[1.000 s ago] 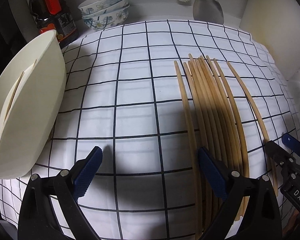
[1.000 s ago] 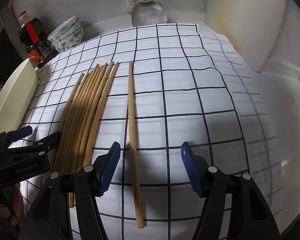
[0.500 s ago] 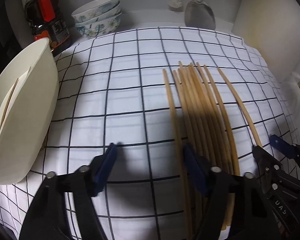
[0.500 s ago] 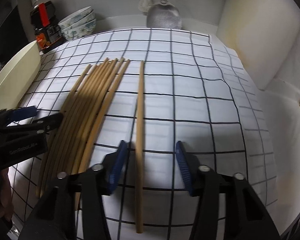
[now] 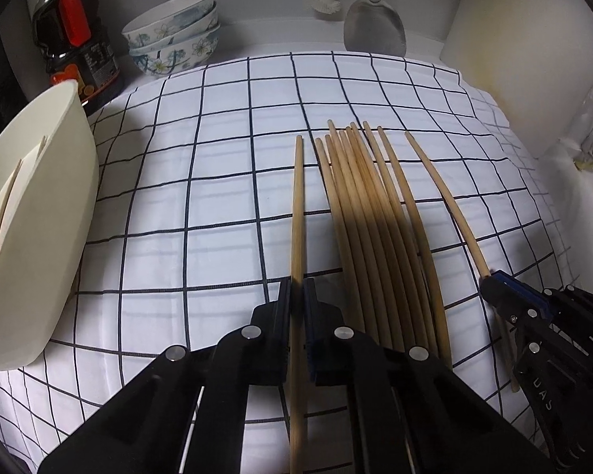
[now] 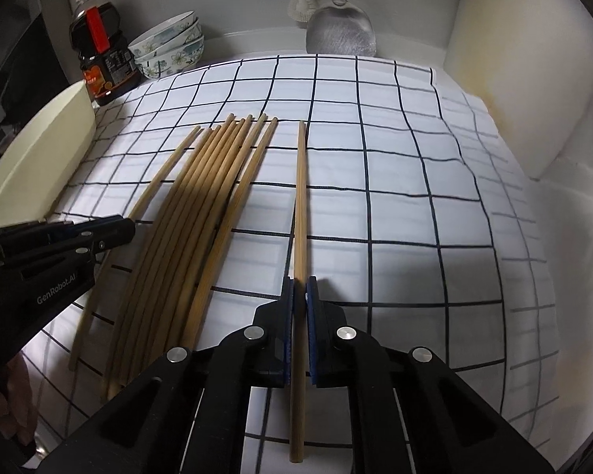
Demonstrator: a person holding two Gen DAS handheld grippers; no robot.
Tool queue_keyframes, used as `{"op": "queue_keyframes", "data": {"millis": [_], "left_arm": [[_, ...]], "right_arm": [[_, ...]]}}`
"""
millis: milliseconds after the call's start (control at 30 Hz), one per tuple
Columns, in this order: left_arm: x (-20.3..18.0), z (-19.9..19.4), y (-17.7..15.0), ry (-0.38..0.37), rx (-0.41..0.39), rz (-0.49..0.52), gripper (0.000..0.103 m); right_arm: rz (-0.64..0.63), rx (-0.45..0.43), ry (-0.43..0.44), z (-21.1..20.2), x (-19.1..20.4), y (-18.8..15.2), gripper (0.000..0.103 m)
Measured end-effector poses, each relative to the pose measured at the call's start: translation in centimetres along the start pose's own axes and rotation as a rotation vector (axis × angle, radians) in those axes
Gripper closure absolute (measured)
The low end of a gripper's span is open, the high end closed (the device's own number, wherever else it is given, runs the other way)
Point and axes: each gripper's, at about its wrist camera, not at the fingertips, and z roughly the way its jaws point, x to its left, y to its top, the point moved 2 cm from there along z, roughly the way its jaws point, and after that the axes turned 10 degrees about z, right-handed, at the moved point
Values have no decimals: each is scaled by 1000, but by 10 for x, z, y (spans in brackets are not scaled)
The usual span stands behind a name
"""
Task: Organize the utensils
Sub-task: 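Close the right tool on a chopstick while the left tool grasps another, then carry both held chopsticks over the white basin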
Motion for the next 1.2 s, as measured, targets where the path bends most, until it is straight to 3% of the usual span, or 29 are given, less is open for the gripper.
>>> {"op": "queue_keyframes", "data": {"millis": [300, 633, 967, 1200], "left_arm": [[17, -34, 4, -23, -27, -28, 96], [65, -89, 7, -3, -96, -64, 96], [159, -133, -4, 79, -159, -176, 96], [236, -140, -18, 149, -163, -285, 96]], "right_arm": [[35, -27, 54, -27, 13, 11, 97], [1, -68, 116, -61, 64, 31, 97], [-103, -107, 216, -75, 150, 59, 97], [-174, -89, 315, -63, 230, 77, 97]]}}
